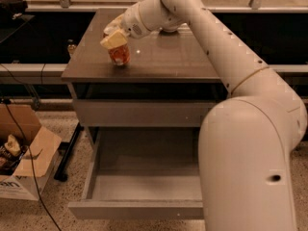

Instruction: Place coke can into middle drawer

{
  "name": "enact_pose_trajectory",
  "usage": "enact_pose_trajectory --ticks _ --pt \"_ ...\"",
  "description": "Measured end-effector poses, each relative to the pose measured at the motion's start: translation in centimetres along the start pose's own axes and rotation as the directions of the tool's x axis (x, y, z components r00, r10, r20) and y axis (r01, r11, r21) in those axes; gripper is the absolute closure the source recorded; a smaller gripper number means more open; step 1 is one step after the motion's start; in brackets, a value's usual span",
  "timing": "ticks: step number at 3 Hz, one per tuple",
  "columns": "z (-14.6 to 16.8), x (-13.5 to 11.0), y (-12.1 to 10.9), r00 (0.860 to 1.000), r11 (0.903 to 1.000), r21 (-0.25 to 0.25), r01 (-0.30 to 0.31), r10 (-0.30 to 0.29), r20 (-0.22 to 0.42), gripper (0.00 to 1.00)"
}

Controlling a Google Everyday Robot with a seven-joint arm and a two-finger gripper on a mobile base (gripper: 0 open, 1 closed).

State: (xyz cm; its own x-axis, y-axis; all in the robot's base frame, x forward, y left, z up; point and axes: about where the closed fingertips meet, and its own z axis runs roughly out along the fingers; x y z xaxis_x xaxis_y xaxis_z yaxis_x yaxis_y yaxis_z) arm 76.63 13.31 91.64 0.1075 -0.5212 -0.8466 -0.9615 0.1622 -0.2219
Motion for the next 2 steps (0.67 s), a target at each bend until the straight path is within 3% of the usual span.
enact_pose_trajectory --ticks 1,2 --pt "-6.2 -0.6 2.8 1.0 0.9992 0.041 0.005 -0.006 0.019 1.0" --pt "-13.1 -0.8 10.0 0.998 0.999 0.044 0.007 -0.01 0.059 1.0"
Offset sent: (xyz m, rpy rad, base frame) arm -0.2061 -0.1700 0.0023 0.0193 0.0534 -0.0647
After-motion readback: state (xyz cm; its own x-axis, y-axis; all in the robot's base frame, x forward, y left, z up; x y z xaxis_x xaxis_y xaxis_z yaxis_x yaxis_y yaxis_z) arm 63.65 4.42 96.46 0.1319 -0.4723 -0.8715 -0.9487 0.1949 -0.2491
